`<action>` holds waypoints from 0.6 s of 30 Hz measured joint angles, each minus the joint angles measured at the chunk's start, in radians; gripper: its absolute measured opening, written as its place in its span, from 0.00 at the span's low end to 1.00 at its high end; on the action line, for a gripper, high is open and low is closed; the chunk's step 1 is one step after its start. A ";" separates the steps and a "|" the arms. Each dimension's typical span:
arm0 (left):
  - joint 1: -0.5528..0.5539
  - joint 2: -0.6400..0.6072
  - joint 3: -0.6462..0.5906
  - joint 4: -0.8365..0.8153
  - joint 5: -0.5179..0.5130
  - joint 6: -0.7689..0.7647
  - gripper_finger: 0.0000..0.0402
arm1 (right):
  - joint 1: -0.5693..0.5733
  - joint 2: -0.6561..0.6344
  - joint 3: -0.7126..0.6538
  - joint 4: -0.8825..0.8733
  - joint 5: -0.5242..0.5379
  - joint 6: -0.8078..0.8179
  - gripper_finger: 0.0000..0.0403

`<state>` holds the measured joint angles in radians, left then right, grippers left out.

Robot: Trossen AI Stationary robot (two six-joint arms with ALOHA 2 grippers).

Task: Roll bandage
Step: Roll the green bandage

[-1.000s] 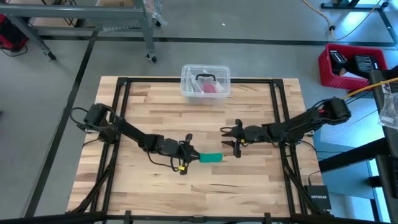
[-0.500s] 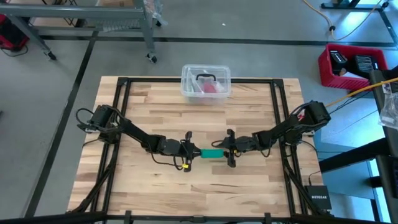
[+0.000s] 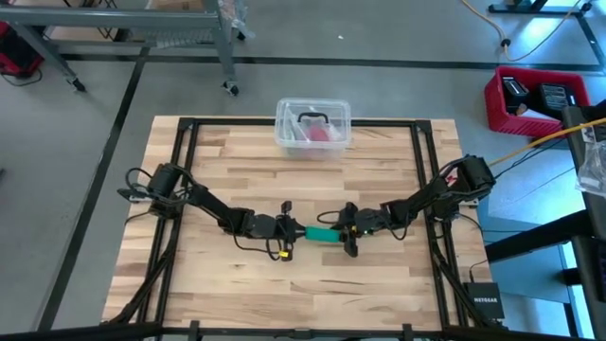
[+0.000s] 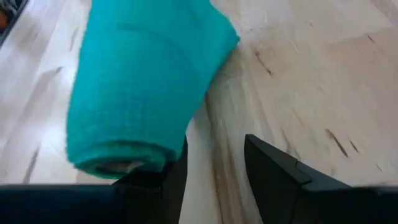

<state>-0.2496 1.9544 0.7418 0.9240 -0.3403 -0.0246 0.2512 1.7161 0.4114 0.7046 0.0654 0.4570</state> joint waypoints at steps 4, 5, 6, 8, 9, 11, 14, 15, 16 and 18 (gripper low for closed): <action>0.005 -0.007 0.000 -0.019 -0.014 0.088 0.03 | -0.001 -0.002 0.005 -0.030 0.005 0.110 0.40; 0.008 -0.008 0.001 -0.037 -0.015 0.096 0.03 | -0.001 -0.002 0.006 -0.039 0.006 0.135 0.40; 0.012 -0.008 0.002 -0.052 -0.015 0.099 0.03 | -0.001 -0.003 0.007 -0.047 0.010 0.152 0.40; 0.021 -0.010 0.002 -0.067 -0.013 0.100 0.03 | -0.001 -0.003 0.008 -0.051 0.017 0.166 0.40; 0.025 -0.010 0.002 -0.067 -0.011 0.104 0.03 | -0.001 -0.003 0.008 -0.048 0.019 0.167 0.40; 0.032 -0.010 0.002 -0.066 -0.010 0.112 0.03 | -0.001 -0.003 0.006 -0.042 0.019 0.167 0.40; 0.033 -0.009 0.002 -0.060 -0.009 0.107 0.03 | -0.002 -0.003 0.006 -0.044 0.019 0.177 0.40; 0.031 -0.009 0.002 -0.055 -0.005 0.101 0.03 | -0.002 -0.003 0.006 -0.046 0.020 0.182 0.40; 0.026 -0.009 0.002 -0.047 0.000 0.099 0.03 | -0.002 -0.004 0.006 -0.047 0.021 0.185 0.40; 0.016 -0.009 0.001 -0.034 0.001 0.106 0.03 | -0.002 -0.013 0.005 -0.057 0.016 0.186 0.40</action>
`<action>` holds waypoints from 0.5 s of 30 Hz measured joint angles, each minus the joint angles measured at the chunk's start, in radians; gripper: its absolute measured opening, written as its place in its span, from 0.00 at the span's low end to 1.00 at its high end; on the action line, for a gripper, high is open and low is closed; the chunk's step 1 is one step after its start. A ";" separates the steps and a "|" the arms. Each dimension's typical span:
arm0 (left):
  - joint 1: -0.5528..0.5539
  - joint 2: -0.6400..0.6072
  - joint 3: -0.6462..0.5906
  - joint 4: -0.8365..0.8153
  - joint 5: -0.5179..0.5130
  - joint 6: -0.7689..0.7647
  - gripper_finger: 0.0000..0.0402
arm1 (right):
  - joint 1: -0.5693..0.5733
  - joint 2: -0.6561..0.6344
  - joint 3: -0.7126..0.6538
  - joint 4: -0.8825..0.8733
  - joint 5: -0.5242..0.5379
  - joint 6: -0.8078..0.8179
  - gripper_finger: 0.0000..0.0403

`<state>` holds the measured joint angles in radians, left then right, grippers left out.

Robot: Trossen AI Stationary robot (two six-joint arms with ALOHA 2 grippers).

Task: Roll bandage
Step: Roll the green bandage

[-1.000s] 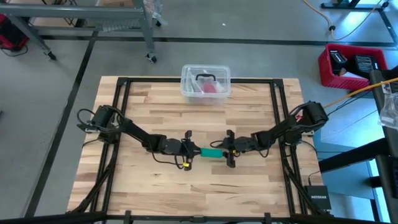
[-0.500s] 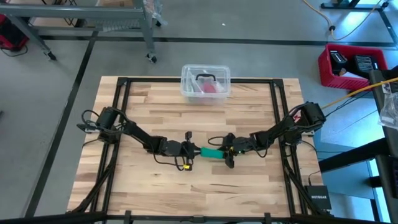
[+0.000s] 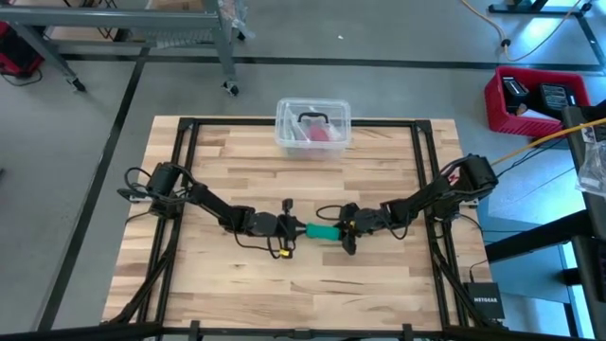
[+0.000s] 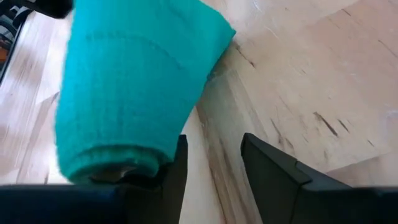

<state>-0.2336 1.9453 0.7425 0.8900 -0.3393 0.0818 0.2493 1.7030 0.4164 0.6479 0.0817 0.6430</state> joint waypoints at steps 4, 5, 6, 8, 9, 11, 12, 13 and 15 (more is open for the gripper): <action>-0.005 -0.005 0.002 0.004 0.002 0.010 0.03 | -0.002 -0.081 0.000 -0.125 -0.088 -0.012 0.40; -0.003 -0.005 0.002 -0.003 0.001 0.009 0.03 | -0.003 -0.111 0.000 -0.181 -0.128 -0.013 0.40; 0.001 -0.005 0.002 -0.013 0.000 0.005 0.03 | -0.008 -0.140 0.000 -0.237 -0.161 -0.013 0.40; 0.009 -0.005 0.002 -0.032 0.000 -0.007 0.03 | -0.008 -0.198 0.000 -0.352 -0.211 -0.002 0.40; 0.012 -0.005 0.002 -0.033 0.001 -0.016 0.03 | -0.007 -0.223 -0.001 -0.397 -0.216 0.009 0.40; 0.023 -0.005 0.002 -0.027 0.002 -0.024 0.03 | -0.006 -0.261 -0.003 -0.444 -0.203 0.015 0.40; 0.029 -0.005 0.002 -0.022 0.004 -0.026 0.03 | -0.006 -0.272 -0.004 -0.434 -0.190 0.013 0.40; 0.035 -0.005 0.002 -0.021 0.007 -0.027 0.03 | -0.006 -0.278 -0.004 -0.405 -0.176 0.002 0.40; 0.050 -0.006 0.002 -0.022 0.007 -0.028 0.03 | 0.003 -0.279 -0.003 -0.319 -0.136 -0.036 0.40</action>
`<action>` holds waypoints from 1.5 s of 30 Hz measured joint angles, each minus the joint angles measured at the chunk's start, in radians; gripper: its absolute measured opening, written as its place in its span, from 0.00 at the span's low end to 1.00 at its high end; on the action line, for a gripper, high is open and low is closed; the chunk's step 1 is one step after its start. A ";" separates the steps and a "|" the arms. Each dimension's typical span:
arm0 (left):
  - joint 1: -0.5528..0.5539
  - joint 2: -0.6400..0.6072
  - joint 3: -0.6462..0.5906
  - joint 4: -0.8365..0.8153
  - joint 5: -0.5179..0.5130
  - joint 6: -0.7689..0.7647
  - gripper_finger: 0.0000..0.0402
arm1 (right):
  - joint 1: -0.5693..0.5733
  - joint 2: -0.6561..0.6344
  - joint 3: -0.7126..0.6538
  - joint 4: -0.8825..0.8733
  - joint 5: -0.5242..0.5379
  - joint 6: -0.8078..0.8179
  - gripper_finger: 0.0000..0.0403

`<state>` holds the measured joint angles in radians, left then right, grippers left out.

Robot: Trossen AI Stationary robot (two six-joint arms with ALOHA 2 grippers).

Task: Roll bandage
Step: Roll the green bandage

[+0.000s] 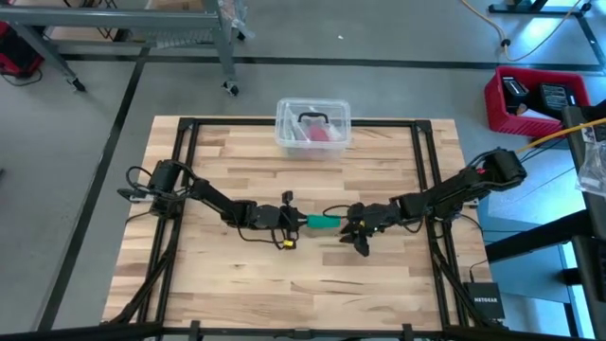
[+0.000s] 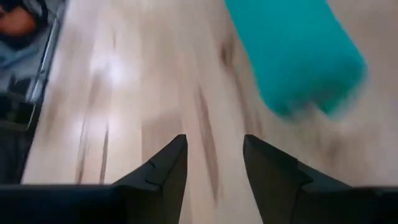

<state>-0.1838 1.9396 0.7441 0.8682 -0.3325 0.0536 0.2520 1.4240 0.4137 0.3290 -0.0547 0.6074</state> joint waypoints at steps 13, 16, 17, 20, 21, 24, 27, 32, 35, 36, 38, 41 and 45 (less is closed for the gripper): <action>0.077 0.023 0.000 -0.046 0.007 -0.006 0.03 | 0.029 0.208 0.003 0.395 0.318 -0.311 0.40; 0.090 0.040 0.000 -0.046 0.007 -0.006 0.03 | 0.029 0.270 0.027 0.391 0.325 -0.381 0.40; 0.095 0.043 0.000 -0.047 0.007 -0.006 0.03 | 0.029 0.290 0.042 0.392 0.326 -0.410 0.40; 0.105 0.055 0.000 -0.039 0.009 -0.006 0.03 | 0.029 0.337 0.092 0.392 0.386 -0.491 0.40; 0.109 0.057 0.000 -0.039 0.011 -0.008 0.03 | 0.029 0.347 0.108 0.388 0.408 -0.515 0.40; 0.114 0.065 0.000 -0.036 0.012 -0.018 0.03 | 0.029 0.361 0.148 0.364 0.480 -0.580 0.40; 0.114 0.065 0.001 -0.038 0.011 -0.021 0.03 | 0.029 0.361 0.176 0.269 0.526 -0.613 0.40; 0.115 0.065 0.001 -0.041 0.011 -0.021 0.03 | 0.030 0.361 0.185 0.176 0.560 -0.620 0.40; 0.115 0.065 0.001 -0.042 0.010 -0.026 0.03 | 0.030 0.361 0.185 0.167 0.548 -0.631 0.38; 0.115 0.065 0.001 -0.042 0.010 -0.027 0.03 | 0.030 0.361 0.184 0.167 0.548 -0.636 0.36; 0.115 0.065 0.001 -0.043 0.009 -0.028 0.03 | 0.029 0.361 0.184 0.166 0.558 -0.647 0.33; 0.115 0.065 0.001 -0.045 0.005 -0.039 0.03 | 0.020 0.371 0.184 0.171 0.578 -0.688 0.28; 0.115 0.066 0.001 -0.046 0.004 -0.041 0.03 | 0.002 0.408 0.185 0.179 0.548 -0.691 0.23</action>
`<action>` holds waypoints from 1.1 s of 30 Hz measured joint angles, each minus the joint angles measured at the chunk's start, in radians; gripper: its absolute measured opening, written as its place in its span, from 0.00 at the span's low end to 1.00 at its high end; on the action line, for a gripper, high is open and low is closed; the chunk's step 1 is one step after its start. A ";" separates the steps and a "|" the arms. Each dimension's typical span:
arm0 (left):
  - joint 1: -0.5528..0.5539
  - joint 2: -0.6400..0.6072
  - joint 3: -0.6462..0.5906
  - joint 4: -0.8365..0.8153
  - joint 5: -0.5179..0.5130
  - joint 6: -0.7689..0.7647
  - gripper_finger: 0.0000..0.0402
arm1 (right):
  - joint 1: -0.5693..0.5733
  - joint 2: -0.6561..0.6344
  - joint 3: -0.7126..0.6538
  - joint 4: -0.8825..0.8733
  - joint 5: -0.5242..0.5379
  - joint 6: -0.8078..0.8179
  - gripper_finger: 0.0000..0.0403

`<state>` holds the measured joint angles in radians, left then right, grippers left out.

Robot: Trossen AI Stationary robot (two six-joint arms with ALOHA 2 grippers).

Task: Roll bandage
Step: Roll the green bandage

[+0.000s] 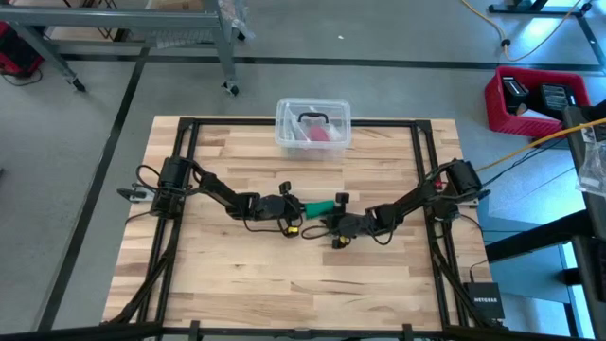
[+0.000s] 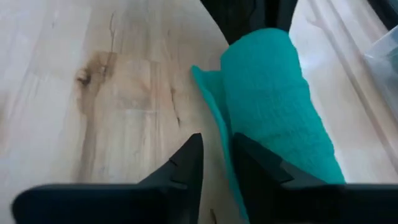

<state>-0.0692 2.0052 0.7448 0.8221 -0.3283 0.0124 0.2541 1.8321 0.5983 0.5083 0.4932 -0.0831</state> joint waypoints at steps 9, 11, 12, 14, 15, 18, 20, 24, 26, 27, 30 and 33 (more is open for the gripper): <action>0.000 0.000 -0.001 0.000 0.001 -0.005 0.03 | -0.005 0.013 0.000 0.030 0.028 0.002 0.12; 0.000 0.000 -0.001 0.000 0.004 -0.005 0.03 | -0.006 0.013 0.000 0.023 0.031 0.012 0.05; 0.000 0.000 -0.001 0.000 0.004 -0.005 0.03 | -0.005 0.013 0.000 0.022 0.031 0.020 0.03; 0.000 0.000 -0.001 -0.004 0.005 -0.009 0.03 | 0.008 0.003 0.000 0.012 0.029 0.021 0.03; -0.001 0.000 -0.001 -0.008 0.006 -0.013 0.03 | 0.017 -0.004 -0.002 0.003 0.029 0.023 0.03; -0.001 0.000 0.000 -0.028 0.008 -0.024 0.03 | 0.062 -0.042 -0.003 -0.008 0.057 0.035 0.01; -0.001 0.000 0.000 -0.039 0.013 -0.027 0.03 | 0.088 -0.073 -0.003 -0.011 0.089 0.039 0.01; -0.004 0.000 0.000 -0.043 0.015 -0.017 0.03 | 0.105 -0.116 -0.004 -0.021 0.145 0.044 0.01; -0.006 0.000 0.001 -0.044 0.014 -0.006 0.03 | 0.102 -0.132 -0.004 -0.030 0.150 0.044 0.01; -0.005 0.000 0.001 -0.045 0.014 -0.003 0.03 | 0.094 -0.133 -0.004 -0.031 0.156 0.044 0.01; -0.008 0.000 0.000 -0.047 0.006 0.000 0.03 | 0.073 -0.137 -0.004 -0.028 0.161 0.033 0.01; -0.011 0.000 0.000 -0.050 0.002 0.005 0.03 | 0.047 -0.138 -0.004 -0.021 0.159 0.025 0.01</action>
<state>-0.0807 2.0048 0.7452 0.7718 -0.3261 0.0170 0.3010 1.6943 0.5945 0.4869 0.6522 -0.0578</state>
